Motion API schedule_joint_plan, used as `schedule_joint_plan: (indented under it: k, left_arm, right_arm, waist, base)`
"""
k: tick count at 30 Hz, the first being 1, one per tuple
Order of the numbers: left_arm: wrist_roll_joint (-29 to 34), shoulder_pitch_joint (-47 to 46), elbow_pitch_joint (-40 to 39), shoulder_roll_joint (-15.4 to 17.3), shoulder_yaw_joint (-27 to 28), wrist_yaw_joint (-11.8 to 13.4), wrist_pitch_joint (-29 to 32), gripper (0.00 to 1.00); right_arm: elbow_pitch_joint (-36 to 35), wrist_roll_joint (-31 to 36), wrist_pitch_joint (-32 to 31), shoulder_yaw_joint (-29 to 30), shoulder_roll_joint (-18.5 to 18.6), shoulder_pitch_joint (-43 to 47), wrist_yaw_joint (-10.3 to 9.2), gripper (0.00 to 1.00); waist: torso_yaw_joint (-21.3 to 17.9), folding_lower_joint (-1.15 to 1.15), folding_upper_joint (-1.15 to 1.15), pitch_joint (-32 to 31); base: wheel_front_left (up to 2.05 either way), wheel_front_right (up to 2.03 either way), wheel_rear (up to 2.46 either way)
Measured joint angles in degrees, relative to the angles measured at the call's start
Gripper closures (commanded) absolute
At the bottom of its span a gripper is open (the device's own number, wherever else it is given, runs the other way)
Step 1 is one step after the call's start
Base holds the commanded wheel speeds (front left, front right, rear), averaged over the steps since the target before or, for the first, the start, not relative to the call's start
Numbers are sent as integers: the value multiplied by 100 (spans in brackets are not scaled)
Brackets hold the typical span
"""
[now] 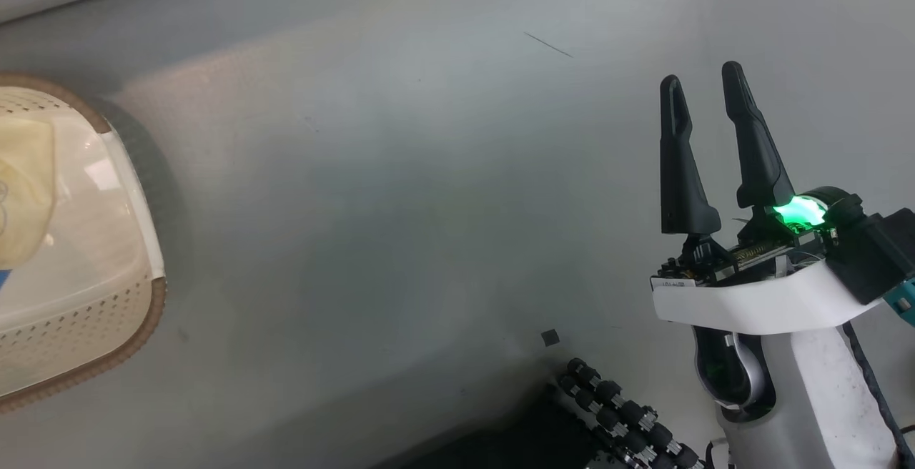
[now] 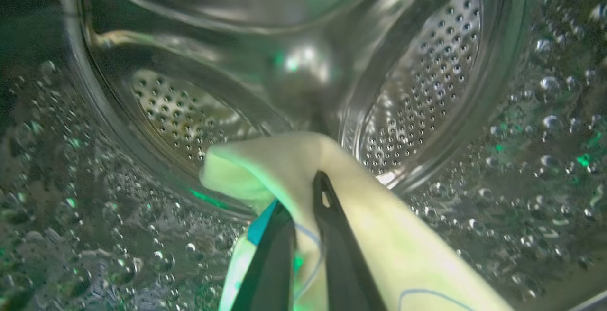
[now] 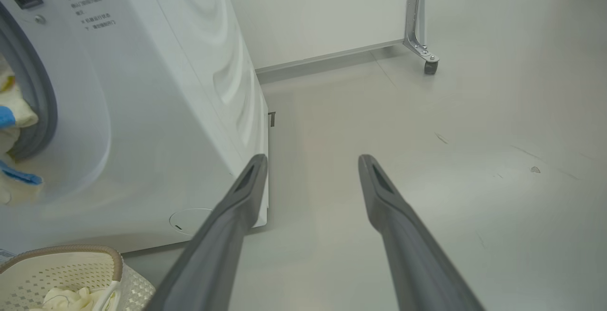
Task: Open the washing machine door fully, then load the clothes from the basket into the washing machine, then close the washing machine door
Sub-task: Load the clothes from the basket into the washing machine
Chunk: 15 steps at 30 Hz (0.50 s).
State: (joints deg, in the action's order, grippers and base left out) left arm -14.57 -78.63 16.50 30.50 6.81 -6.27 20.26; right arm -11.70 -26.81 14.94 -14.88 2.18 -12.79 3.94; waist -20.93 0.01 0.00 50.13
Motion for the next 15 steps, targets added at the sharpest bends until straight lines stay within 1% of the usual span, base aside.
schedule_joint_plan:
  k: [3, 5, 6, 10, 13, 15]
  left_arm:
    - [168, -310, -112, 113, -15, 27, -290, 100]
    - [222, -396, -143, 118, -18, 51, -385, 100]
    - [310, -549, -204, 126, -69, 69, -588, 100]
    - [511, -811, -255, 229, -203, 67, -768, 100]
    - [567, -1095, -256, 263, -246, 69, -978, 100]
    - [733, -1295, -278, 303, -305, 103, -1213, 100]
  right_arm:
    - [5, -86, 0, -38, -2, -93, -8, 0]
    - [5, -90, 0, -38, 1, -102, -13, 0]
    - [18, -131, 0, -46, -1, -115, -14, 0]
    - [38, -192, 0, -103, -4, -208, -15, 0]
    - [53, -221, 0, -134, -5, -291, -15, 0]
    - [63, -245, 0, -171, -4, -324, -15, 0]
  waist:
    - [-99, 0, 0, 136]
    - [-129, 0, 0, 178]
    - [-179, 0, 0, 254]
    - [-248, 0, 0, 346]
    - [-305, 0, 0, 420]
    - [-344, -1, 0, 485]
  base:
    - [0, 0, 0]
    - [0, 0, 0]
    - [0, 0, 0]
    - [0, 0, 0]
    - [0, 0, 0]
    - [0, 0, 0]
